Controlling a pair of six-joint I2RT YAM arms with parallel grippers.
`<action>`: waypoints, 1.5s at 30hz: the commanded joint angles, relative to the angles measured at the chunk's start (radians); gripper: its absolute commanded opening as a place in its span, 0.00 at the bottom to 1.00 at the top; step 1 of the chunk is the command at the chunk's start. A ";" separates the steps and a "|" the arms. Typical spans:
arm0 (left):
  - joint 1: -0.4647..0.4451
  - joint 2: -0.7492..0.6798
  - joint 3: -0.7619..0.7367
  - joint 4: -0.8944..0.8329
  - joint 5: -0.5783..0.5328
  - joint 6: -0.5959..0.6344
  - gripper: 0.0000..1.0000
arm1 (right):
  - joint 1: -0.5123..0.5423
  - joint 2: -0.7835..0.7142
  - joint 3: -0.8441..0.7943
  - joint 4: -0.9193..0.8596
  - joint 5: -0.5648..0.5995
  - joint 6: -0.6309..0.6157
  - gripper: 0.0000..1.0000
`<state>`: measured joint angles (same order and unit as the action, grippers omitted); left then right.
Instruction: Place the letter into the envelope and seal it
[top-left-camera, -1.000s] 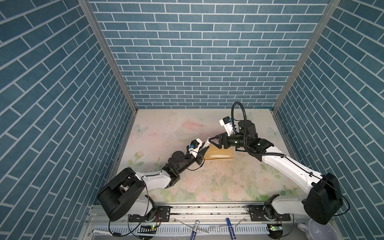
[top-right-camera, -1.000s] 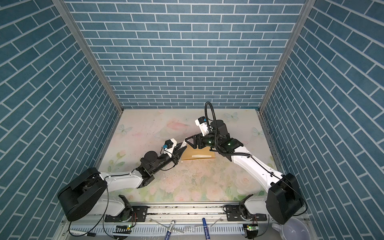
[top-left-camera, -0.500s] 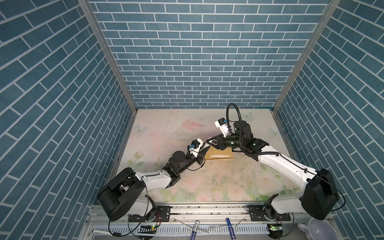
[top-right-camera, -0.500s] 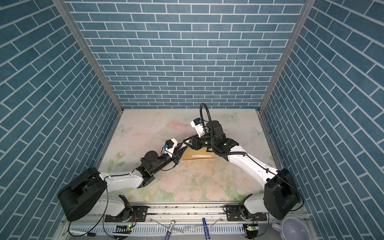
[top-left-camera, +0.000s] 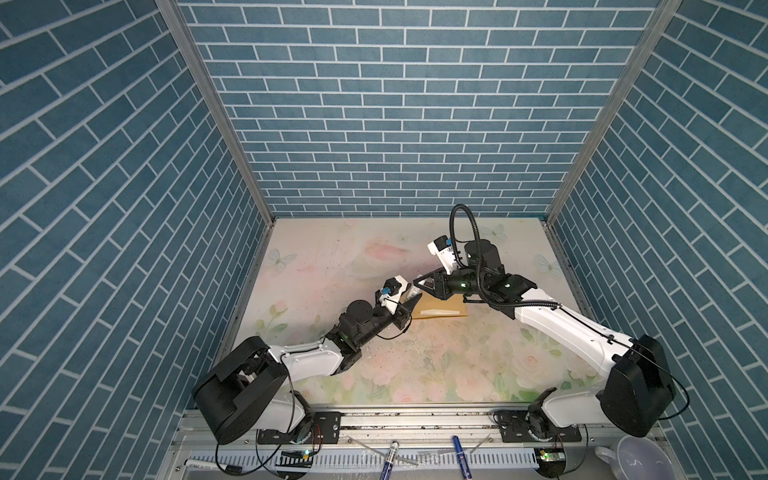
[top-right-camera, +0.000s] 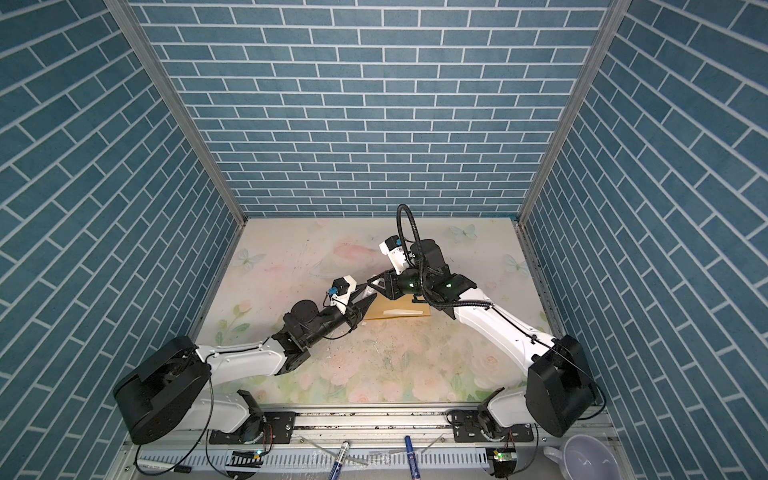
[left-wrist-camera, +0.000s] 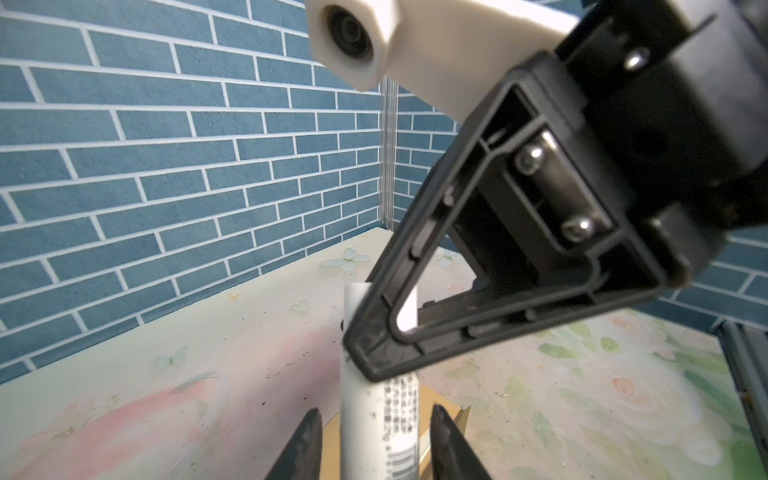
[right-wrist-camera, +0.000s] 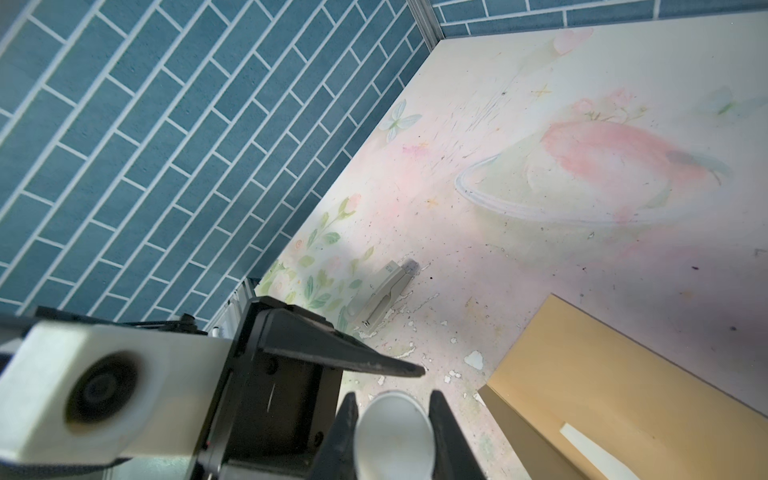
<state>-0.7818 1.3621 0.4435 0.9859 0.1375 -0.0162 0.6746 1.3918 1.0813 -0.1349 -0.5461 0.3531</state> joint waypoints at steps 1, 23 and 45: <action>-0.003 -0.077 0.042 -0.166 0.043 -0.016 0.62 | 0.007 -0.006 0.101 -0.172 0.080 -0.201 0.06; 0.105 -0.181 0.115 -0.430 0.559 -0.138 0.71 | 0.049 -0.007 0.227 -0.499 0.026 -0.587 0.00; 0.106 -0.057 0.165 -0.358 0.588 -0.176 0.48 | 0.082 0.026 0.250 -0.506 0.029 -0.595 0.00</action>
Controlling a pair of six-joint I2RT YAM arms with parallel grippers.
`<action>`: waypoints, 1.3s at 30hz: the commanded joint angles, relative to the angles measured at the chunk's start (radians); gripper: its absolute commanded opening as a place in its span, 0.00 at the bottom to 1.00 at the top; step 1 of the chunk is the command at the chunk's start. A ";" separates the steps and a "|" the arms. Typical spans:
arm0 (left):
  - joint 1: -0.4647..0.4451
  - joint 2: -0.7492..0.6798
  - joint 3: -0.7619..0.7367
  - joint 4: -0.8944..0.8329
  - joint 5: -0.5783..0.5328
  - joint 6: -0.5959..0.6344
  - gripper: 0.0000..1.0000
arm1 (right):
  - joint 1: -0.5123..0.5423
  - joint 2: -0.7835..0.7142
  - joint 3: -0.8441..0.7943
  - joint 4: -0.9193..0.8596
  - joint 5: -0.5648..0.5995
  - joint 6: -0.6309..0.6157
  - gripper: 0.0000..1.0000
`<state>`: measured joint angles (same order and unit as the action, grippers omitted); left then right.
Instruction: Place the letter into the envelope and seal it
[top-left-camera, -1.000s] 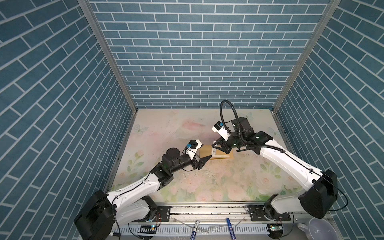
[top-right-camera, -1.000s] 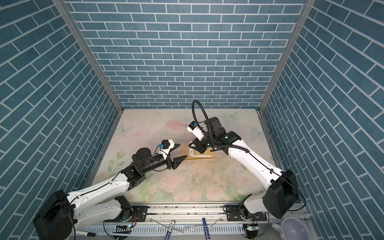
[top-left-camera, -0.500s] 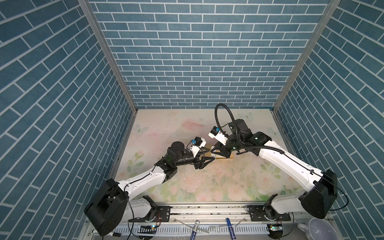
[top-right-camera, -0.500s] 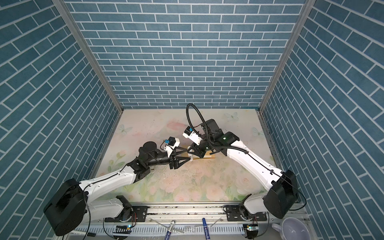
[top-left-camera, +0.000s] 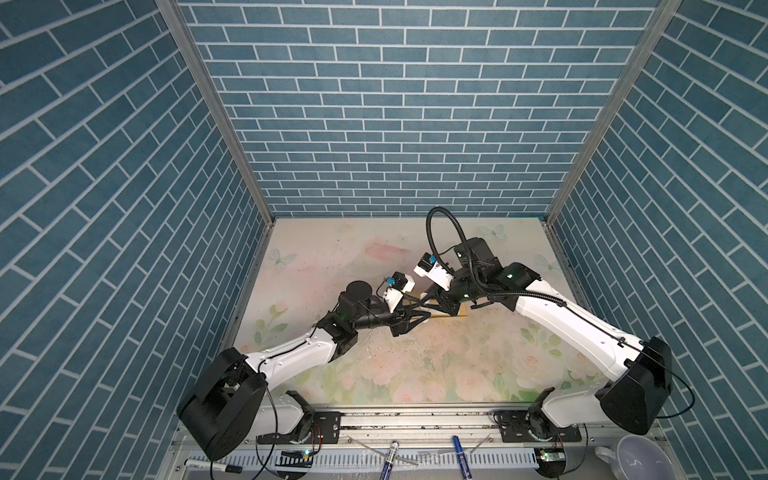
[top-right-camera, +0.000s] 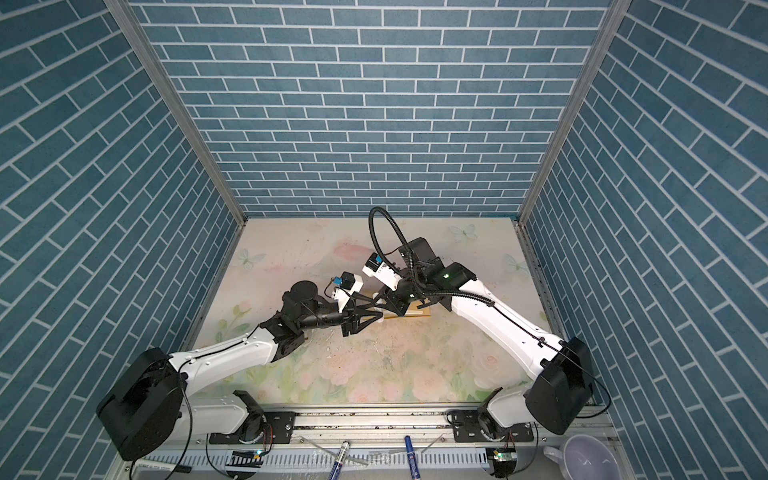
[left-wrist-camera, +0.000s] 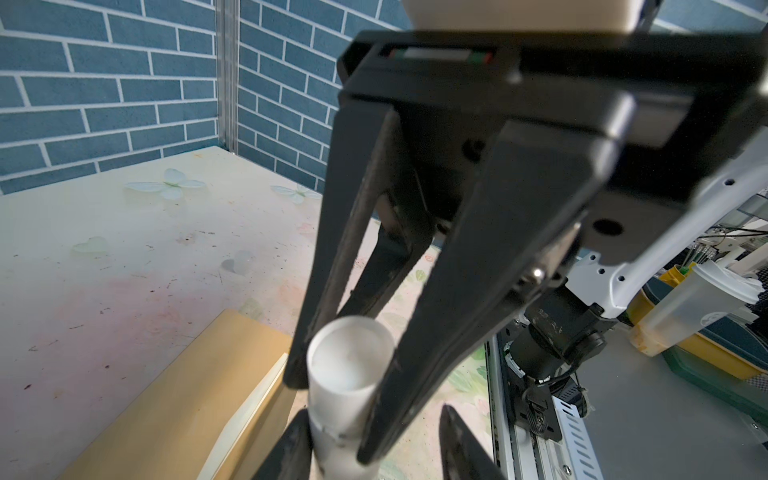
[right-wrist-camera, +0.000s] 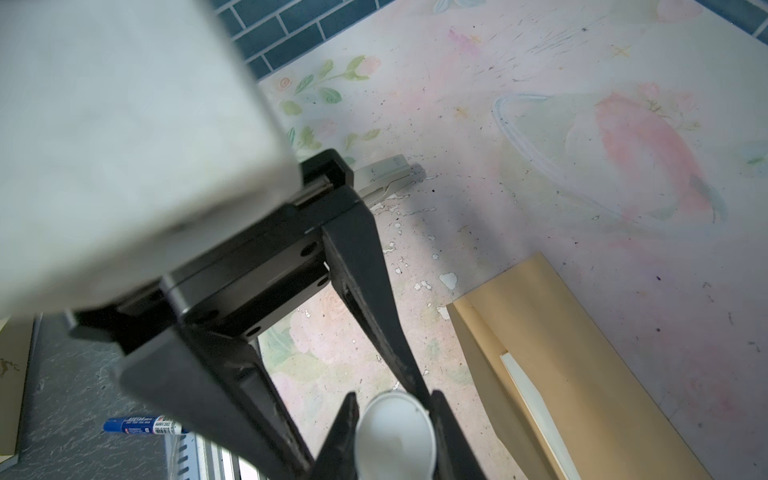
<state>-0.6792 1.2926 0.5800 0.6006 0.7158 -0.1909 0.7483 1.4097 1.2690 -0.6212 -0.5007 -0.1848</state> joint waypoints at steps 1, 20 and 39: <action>0.003 0.015 0.028 0.027 0.010 -0.001 0.48 | 0.008 0.009 0.062 -0.020 -0.016 -0.056 0.00; 0.003 0.063 0.023 0.064 0.010 -0.035 0.38 | 0.018 0.015 0.064 0.001 -0.022 -0.046 0.00; 0.001 0.055 -0.007 0.212 -0.156 -0.206 0.00 | 0.019 -0.081 -0.036 0.181 0.138 0.016 0.46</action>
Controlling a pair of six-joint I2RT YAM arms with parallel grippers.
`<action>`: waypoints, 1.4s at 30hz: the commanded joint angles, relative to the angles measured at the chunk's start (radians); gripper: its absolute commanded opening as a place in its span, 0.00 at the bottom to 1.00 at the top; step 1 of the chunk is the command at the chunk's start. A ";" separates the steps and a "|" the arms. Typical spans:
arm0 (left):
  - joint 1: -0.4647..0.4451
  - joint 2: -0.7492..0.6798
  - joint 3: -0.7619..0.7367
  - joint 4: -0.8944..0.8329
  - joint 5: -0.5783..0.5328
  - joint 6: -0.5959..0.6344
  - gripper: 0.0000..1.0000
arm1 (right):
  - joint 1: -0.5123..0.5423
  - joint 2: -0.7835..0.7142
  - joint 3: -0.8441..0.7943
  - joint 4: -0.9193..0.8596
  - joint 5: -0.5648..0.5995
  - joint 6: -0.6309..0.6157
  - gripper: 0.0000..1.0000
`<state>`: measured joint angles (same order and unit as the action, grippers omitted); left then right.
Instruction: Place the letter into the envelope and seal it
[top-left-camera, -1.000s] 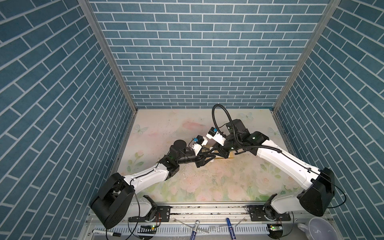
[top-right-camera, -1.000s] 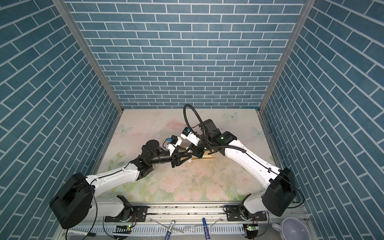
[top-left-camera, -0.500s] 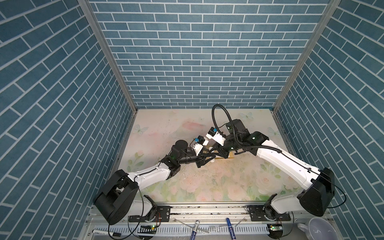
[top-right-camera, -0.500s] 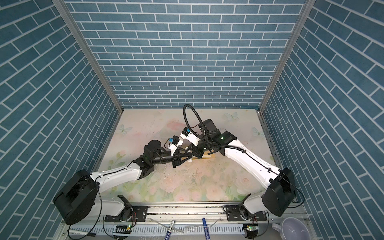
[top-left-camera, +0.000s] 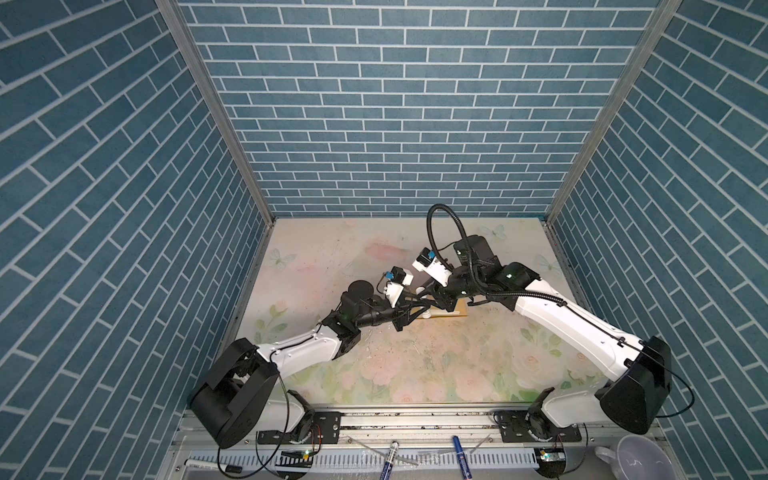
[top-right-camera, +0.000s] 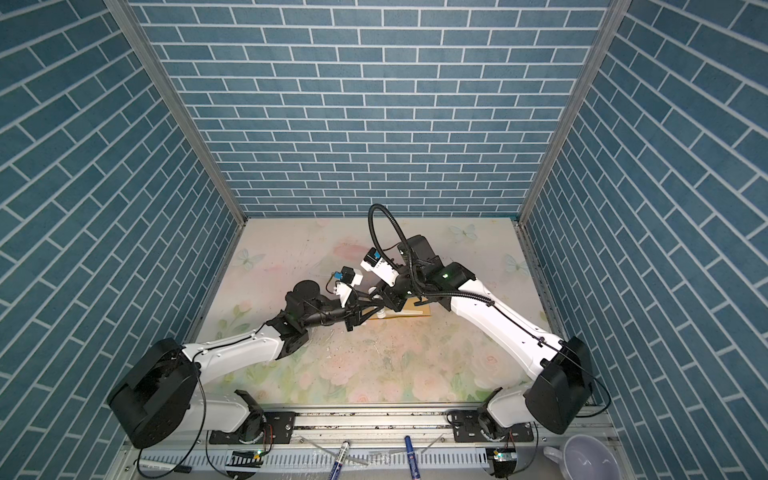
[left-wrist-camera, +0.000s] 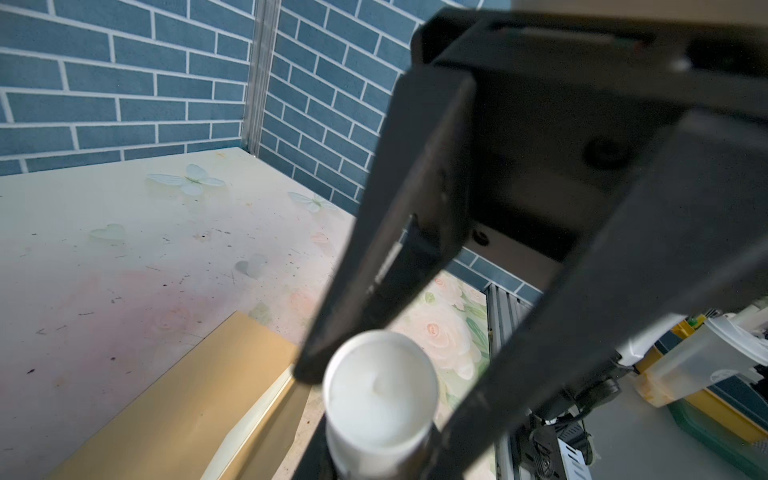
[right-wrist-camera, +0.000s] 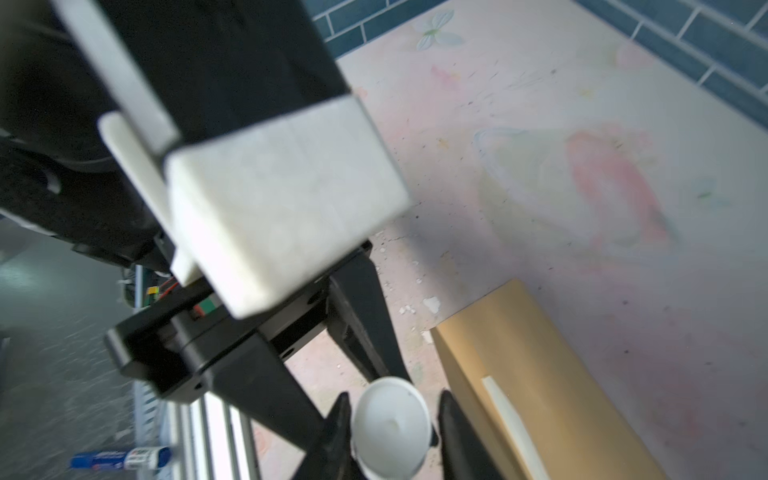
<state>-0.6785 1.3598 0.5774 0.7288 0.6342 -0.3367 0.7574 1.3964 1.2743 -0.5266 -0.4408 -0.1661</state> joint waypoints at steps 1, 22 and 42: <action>0.000 -0.016 -0.006 0.084 -0.102 -0.077 0.00 | 0.010 -0.096 -0.069 0.121 0.108 0.001 0.50; -0.033 -0.023 0.004 0.171 -0.519 -0.633 0.00 | 0.017 -0.254 -0.791 1.341 0.260 -0.046 0.72; -0.044 -0.027 0.010 0.166 -0.504 -0.710 0.00 | 0.050 -0.037 -0.793 1.637 0.260 -0.113 0.47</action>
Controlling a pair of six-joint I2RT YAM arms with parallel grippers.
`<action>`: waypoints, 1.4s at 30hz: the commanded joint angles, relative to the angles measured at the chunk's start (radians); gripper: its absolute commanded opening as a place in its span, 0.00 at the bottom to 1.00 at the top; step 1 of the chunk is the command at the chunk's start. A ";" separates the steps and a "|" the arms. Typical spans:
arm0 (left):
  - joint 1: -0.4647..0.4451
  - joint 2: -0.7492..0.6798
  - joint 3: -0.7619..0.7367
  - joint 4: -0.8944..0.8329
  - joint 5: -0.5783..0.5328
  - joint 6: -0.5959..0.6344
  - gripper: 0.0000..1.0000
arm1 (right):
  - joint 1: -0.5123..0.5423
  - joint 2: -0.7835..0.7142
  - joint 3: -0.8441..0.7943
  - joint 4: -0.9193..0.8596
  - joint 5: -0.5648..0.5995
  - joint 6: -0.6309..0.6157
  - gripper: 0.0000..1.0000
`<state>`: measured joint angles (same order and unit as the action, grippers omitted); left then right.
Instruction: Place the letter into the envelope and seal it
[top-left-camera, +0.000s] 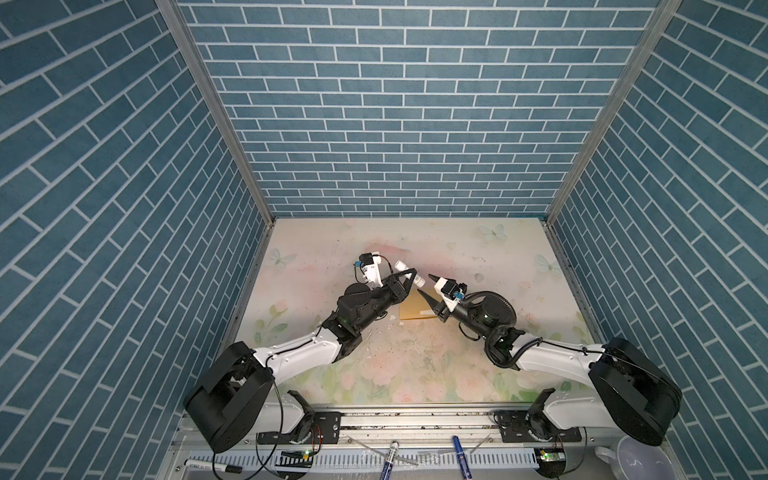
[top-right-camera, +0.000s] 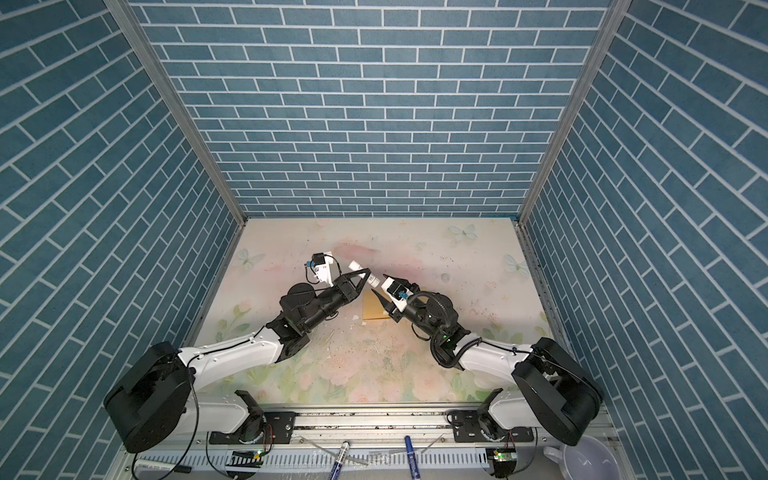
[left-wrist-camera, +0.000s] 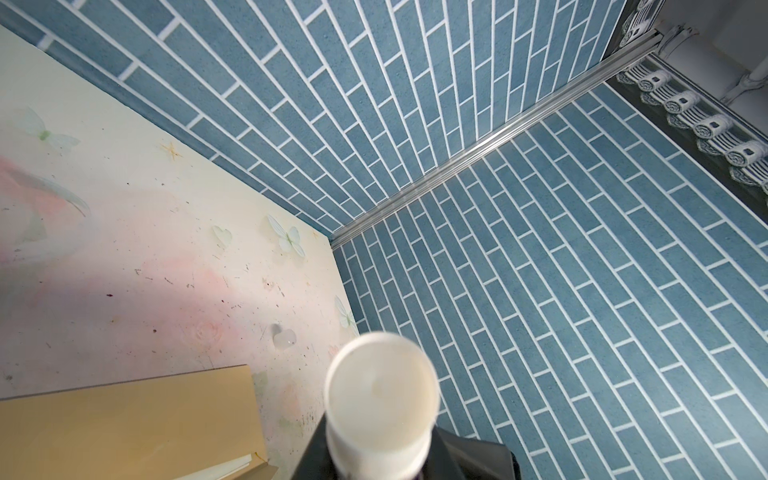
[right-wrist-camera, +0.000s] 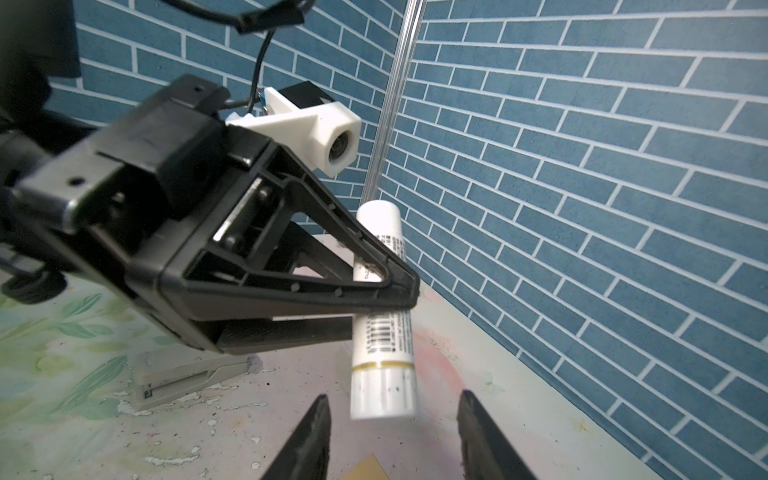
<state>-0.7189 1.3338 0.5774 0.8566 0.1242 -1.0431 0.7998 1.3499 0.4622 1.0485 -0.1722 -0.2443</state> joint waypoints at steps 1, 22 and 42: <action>-0.004 0.001 0.010 0.039 0.006 -0.003 0.00 | 0.009 0.014 0.021 0.066 -0.009 -0.035 0.44; -0.004 0.040 0.008 0.083 0.029 -0.026 0.00 | 0.013 0.043 0.053 0.063 -0.009 -0.042 0.30; -0.004 0.066 0.007 0.149 0.074 0.040 0.00 | -0.026 -0.017 0.168 -0.152 -0.210 0.280 0.03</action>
<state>-0.7067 1.3876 0.5774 0.9569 0.1249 -1.0454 0.7807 1.3727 0.5377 0.9531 -0.2173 -0.1215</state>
